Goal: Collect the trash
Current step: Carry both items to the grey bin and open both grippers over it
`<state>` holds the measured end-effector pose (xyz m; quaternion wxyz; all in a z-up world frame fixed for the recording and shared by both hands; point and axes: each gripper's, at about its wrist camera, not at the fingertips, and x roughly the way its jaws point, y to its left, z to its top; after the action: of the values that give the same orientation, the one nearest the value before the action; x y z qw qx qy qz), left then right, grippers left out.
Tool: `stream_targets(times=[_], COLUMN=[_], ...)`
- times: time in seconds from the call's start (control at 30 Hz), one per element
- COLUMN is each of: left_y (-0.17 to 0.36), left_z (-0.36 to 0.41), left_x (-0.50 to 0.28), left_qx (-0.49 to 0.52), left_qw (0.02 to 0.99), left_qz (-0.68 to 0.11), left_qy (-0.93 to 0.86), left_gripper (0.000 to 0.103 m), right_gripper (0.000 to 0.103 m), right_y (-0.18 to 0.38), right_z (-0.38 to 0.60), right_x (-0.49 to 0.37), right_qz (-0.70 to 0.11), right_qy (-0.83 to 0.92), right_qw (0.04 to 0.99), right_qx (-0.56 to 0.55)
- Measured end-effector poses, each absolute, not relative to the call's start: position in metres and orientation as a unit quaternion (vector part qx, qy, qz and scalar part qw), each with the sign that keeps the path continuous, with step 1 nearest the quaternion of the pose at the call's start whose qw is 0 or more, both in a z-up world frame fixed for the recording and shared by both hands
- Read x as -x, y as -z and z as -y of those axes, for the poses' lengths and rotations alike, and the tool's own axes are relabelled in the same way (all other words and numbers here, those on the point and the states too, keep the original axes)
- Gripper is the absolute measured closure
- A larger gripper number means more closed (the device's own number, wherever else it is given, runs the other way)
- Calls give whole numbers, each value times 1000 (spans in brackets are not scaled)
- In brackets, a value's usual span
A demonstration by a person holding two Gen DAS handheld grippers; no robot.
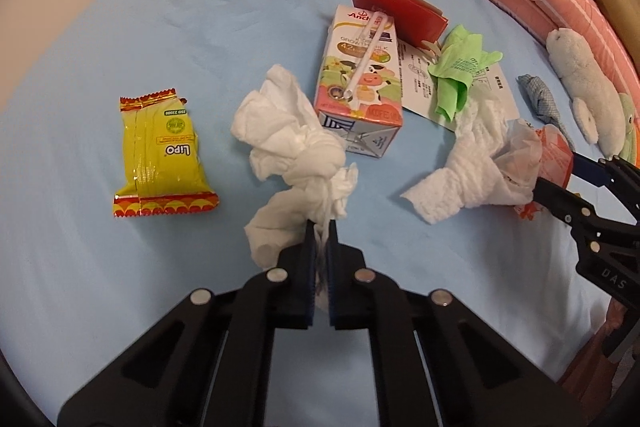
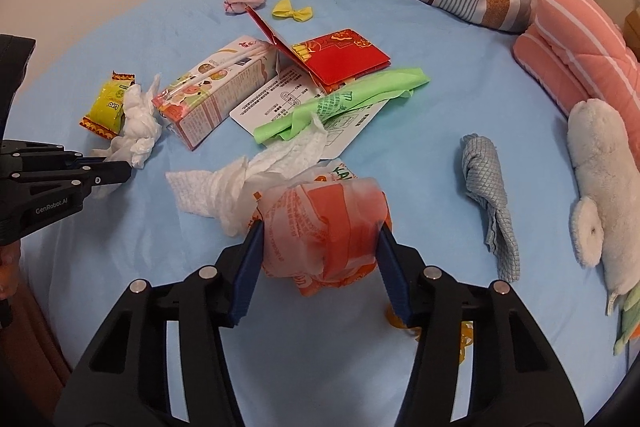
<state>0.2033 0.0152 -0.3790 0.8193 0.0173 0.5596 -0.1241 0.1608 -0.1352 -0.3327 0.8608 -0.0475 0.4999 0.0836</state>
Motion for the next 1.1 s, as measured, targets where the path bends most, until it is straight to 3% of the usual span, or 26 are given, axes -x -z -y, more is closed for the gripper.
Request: stream_targets(times=[0.53, 1.1], left_y=[322, 139], left_z=[-33, -148], left_x=[-164, -16], left_qx=[-29, 12], left_qw=[843, 913], left_qz=[-530, -407], left_qy=[91, -17], left_gripper=[98, 98], right_gripper=[51, 51], right_y=[275, 107], right_z=[132, 37], right_x=[-125, -44], right_qz=[-457, -334], right_qy=[-99, -246], right_qw=[883, 909], right_qx=[30, 44])
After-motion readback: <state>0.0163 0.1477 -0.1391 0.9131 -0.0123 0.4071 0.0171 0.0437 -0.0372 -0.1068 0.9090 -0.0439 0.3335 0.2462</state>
